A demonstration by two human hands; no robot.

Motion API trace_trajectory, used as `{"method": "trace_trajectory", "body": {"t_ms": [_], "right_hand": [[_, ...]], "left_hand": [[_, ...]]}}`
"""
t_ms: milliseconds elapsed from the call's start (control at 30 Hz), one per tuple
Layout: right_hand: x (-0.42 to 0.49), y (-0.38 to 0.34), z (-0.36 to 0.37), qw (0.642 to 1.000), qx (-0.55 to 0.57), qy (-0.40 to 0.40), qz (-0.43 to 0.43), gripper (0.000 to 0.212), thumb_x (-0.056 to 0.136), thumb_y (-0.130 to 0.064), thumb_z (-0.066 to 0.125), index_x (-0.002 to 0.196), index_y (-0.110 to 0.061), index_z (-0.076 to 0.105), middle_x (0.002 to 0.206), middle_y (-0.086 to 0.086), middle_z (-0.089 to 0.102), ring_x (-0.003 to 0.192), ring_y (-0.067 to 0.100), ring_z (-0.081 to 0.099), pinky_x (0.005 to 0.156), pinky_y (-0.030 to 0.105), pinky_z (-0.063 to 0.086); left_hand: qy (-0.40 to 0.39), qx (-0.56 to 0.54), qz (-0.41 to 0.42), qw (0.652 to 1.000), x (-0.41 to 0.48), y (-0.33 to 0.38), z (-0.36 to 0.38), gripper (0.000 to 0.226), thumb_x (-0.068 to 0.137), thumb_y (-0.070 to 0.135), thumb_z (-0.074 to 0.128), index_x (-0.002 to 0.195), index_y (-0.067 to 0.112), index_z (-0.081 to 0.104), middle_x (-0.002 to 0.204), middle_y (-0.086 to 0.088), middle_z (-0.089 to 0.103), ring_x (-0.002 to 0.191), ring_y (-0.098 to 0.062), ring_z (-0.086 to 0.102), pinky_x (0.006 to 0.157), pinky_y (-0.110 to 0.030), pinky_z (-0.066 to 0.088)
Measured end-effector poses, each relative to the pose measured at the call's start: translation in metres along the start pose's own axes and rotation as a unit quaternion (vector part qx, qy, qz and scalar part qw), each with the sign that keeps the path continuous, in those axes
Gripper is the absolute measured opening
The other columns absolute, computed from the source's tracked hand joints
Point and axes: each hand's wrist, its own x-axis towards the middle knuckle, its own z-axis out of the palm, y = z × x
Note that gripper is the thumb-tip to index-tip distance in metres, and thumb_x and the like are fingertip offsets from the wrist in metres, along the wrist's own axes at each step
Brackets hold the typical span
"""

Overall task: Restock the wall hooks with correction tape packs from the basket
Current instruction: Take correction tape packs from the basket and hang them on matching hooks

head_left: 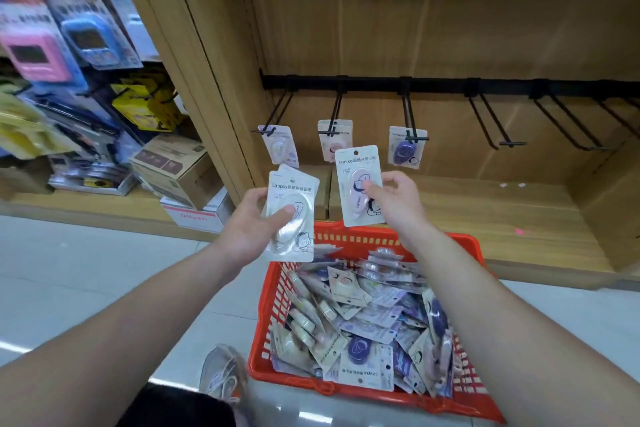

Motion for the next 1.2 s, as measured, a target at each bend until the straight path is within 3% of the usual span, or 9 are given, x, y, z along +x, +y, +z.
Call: {"method": "trace_trajectory", "body": {"t_ms": [133,200,300,533,833,933,1033,1100,1200], "right_hand": [[0.031,-0.008,0.014,0.999,-0.051,-0.012,-0.005,0.016,0.095,-0.029,0.071,0.104,-0.021,0.061,0.102,0.0,0.076,0.092,0.021,0.074,0.084,0.046,0.06],[0.043,-0.011,0.022,0.998,-0.062,-0.011,-0.017,0.017,0.096,-0.03,0.071,0.105,-0.019,0.061,0.102,0.0,0.076,0.092,0.021,0.073,0.08,0.043,0.061],[0.055,-0.013,0.033,0.997,-0.073,-0.007,-0.027,0.02,0.096,-0.03,0.07,0.108,-0.017,0.061,0.102,-0.001,0.074,0.091,0.017,0.072,0.074,0.035,0.058],[0.07,0.005,0.05,0.997,-0.062,0.027,-0.022,0.019,0.094,-0.04,0.071,0.1,-0.027,0.058,0.096,-0.007,0.075,0.089,0.015,0.073,0.085,0.048,0.061],[0.088,0.002,0.059,0.99,-0.126,0.037,0.051,0.031,0.095,-0.054,0.062,0.098,-0.024,0.064,0.096,-0.004,0.072,0.091,0.022,0.071,0.077,0.046,0.064],[0.081,-0.005,0.052,0.972,-0.232,0.009,0.042,0.049,0.097,-0.057,0.058,0.116,-0.013,0.064,0.107,-0.002,0.07,0.1,0.023,0.066,0.081,0.039,0.055],[0.05,-0.018,0.029,0.97,-0.238,-0.049,0.001,0.049,0.101,-0.046,0.059,0.138,-0.015,0.052,0.122,-0.006,0.058,0.114,0.017,0.059,0.093,0.033,0.048],[0.023,-0.029,0.007,0.976,-0.183,-0.121,0.009,0.031,0.103,-0.04,0.056,0.127,-0.02,0.06,0.119,-0.005,0.068,0.106,0.016,0.067,0.094,0.038,0.056],[-0.018,-0.044,-0.027,0.971,-0.107,-0.21,0.047,0.018,0.105,-0.033,0.055,0.111,-0.019,0.064,0.104,0.003,0.076,0.091,0.022,0.075,0.075,0.034,0.06]], "left_hand": [[0.033,-0.025,0.024,0.999,0.01,-0.004,0.0,0.041,0.097,0.039,0.067,0.129,0.031,0.043,0.111,0.016,0.064,0.075,-0.004,0.075,0.056,-0.022,0.056],[0.033,-0.026,0.035,0.998,0.014,-0.007,0.003,0.04,0.096,0.038,0.068,0.127,0.03,0.045,0.11,0.019,0.064,0.074,0.002,0.074,0.053,-0.019,0.055],[0.04,-0.027,0.034,0.998,0.02,-0.013,0.002,0.042,0.094,0.039,0.07,0.128,0.03,0.047,0.118,0.013,0.068,0.077,0.004,0.073,0.054,-0.017,0.055],[0.054,-0.027,0.028,0.998,0.029,-0.012,-0.003,0.05,0.094,0.043,0.068,0.136,0.03,0.046,0.126,0.009,0.067,0.081,-0.008,0.076,0.058,-0.023,0.058],[0.044,-0.041,0.015,0.998,0.029,-0.008,0.001,0.045,0.093,0.041,0.07,0.13,0.03,0.046,0.114,0.014,0.068,0.075,-0.002,0.075,0.057,-0.024,0.059],[0.03,-0.05,0.013,0.998,0.029,-0.002,0.006,0.044,0.094,0.039,0.071,0.128,0.029,0.045,0.102,0.018,0.067,0.072,0.0,0.074,0.055,-0.021,0.057],[0.013,-0.071,0.024,0.997,0.028,0.01,0.014,0.04,0.095,0.035,0.071,0.126,0.027,0.047,0.104,0.016,0.068,0.08,-0.006,0.076,0.06,-0.024,0.06],[0.0,-0.081,0.032,0.996,0.026,0.019,0.024,0.04,0.094,0.034,0.073,0.126,0.026,0.05,0.111,0.011,0.07,0.093,-0.013,0.075,0.076,-0.035,0.063],[-0.02,-0.101,0.042,0.994,0.02,0.031,0.047,0.045,0.09,0.029,0.078,0.126,0.02,0.053,0.116,0.005,0.071,0.101,-0.015,0.073,0.09,-0.04,0.06]]}}
